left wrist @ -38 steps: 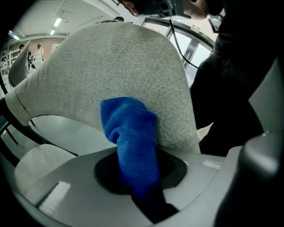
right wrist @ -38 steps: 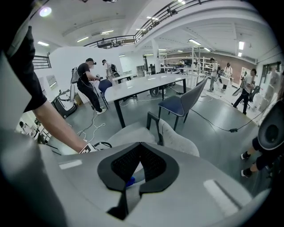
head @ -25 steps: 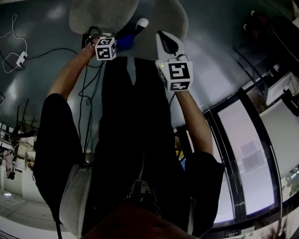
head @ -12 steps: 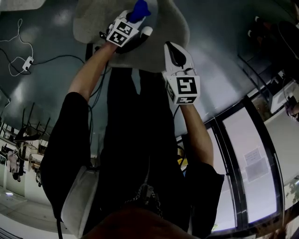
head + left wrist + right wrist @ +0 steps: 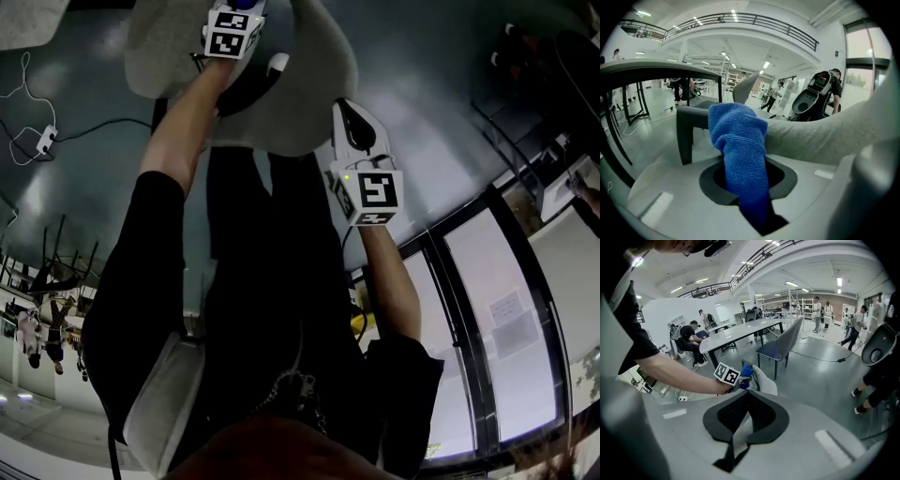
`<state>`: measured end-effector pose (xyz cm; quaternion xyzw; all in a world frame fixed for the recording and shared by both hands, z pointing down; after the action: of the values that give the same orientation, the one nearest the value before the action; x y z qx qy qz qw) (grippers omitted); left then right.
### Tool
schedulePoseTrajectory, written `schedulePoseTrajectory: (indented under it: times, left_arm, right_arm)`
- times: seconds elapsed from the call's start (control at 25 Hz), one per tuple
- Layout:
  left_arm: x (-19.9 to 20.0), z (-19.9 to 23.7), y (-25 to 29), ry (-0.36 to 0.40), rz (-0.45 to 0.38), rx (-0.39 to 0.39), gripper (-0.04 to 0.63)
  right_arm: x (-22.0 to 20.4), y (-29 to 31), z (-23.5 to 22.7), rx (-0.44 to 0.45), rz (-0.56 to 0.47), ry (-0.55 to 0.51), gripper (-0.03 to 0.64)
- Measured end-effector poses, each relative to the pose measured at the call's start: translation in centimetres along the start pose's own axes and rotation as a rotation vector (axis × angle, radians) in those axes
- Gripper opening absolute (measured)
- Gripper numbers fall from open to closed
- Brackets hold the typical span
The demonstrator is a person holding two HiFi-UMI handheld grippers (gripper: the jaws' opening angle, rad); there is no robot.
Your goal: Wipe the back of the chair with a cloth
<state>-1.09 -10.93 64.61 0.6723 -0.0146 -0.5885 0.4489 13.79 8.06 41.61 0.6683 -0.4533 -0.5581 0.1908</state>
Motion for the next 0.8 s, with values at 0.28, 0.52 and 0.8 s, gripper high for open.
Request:
schedulePoseTrajectory:
  times: [0.28, 0.52, 0.8]
  left_arm:
    - [0.3, -2.0, 2.0, 0.045, 0.001, -0.105, 0.098]
    - [-0.2, -6.2, 1.6, 0.147, 0.002, -0.238, 0.098]
    - [-1.4, -9.4, 1.0, 0.248, 0.009, -0.349, 0.095]
  right_arm:
    - [0.5, -0.2, -1.4, 0.005, -0.002, 0.024, 0.003]
    - [1.8, -0.1, -0.8, 0.03, -0.024, 0.024, 0.003]
    - [2.2, 0.1, 0.6, 0.062, -0.03, 0.019, 0.003]
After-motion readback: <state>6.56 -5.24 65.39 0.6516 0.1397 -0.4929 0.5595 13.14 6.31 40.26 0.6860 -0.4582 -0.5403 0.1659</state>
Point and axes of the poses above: the fingertips, and each gripper's own axes: y forward along the fingers, z to its left, x out of its top, the point moved 3 cm from there along -y, backward along the fingers, and after that the axes turned 10 degrees about y, right-handed, at the moved point
